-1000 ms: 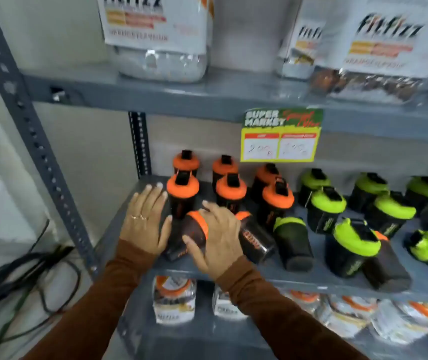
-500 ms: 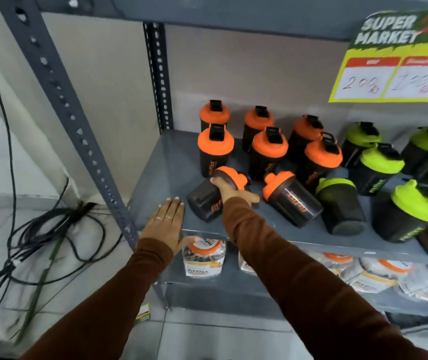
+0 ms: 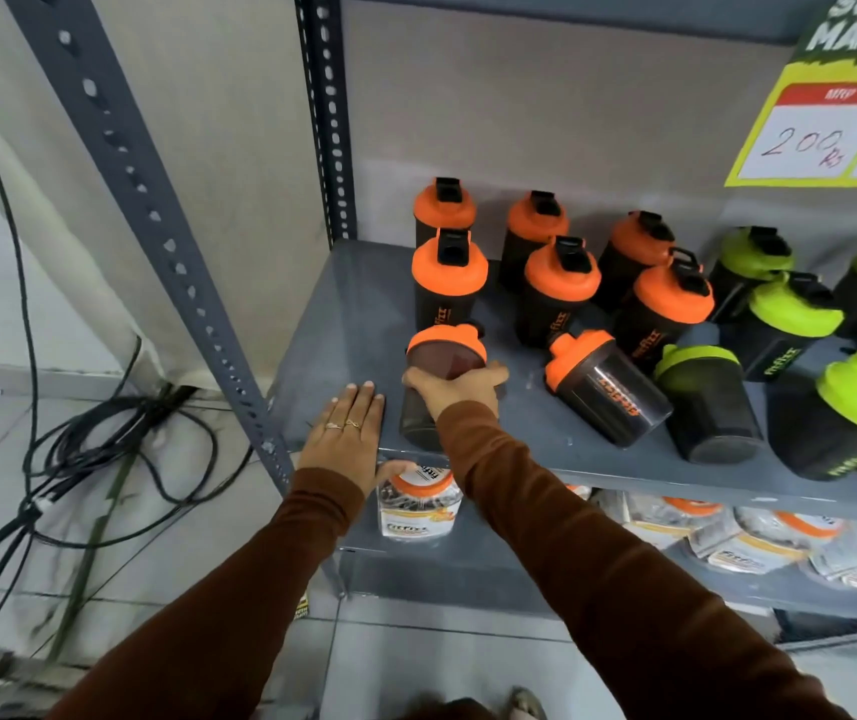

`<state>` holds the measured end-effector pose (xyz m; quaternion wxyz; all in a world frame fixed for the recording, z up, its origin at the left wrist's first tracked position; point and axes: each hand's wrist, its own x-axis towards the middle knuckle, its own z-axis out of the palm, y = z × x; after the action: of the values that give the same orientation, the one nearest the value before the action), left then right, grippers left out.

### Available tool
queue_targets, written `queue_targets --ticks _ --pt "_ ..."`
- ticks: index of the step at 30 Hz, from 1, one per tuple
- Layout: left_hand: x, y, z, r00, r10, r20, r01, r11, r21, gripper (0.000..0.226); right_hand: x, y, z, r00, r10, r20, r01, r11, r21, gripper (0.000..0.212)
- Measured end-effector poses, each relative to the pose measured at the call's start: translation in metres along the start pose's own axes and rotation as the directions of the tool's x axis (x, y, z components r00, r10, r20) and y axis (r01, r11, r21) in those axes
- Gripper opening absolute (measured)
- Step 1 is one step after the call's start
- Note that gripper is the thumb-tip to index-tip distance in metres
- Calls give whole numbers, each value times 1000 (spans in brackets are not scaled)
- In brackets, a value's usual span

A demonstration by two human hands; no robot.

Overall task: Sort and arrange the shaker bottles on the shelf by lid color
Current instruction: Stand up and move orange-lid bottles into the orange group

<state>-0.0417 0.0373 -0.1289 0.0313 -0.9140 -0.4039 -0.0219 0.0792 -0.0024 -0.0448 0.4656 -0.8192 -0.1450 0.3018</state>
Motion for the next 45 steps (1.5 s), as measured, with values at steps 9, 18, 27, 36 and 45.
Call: queue_targets --ticks 9,18,27,36,45 --pt "-4 0 -3 1000 7 -22 -6 1000 17 90 -10 24 -5 919 -380 -102 385 922 38 105" --pt "-3 -1 -2 1000 13 -5 -13 1000 9 92 2 34 4 843 -505 -188 529 840 117 111" --pt "-2 -1 -2 1000 5 -6 -5 1000 -7 95 -7 69 -24 738 -669 85 665 701 -258 107" --pt "-2 1 -2 1000 -14 -18 13 1000 -9 94 36 48 -84 644 -729 -230 292 514 -807 93" --pt "-1 2 -1 1000 -27 4 27 999 22 94 47 47 -109 721 -649 -243 78 425 -902 60"
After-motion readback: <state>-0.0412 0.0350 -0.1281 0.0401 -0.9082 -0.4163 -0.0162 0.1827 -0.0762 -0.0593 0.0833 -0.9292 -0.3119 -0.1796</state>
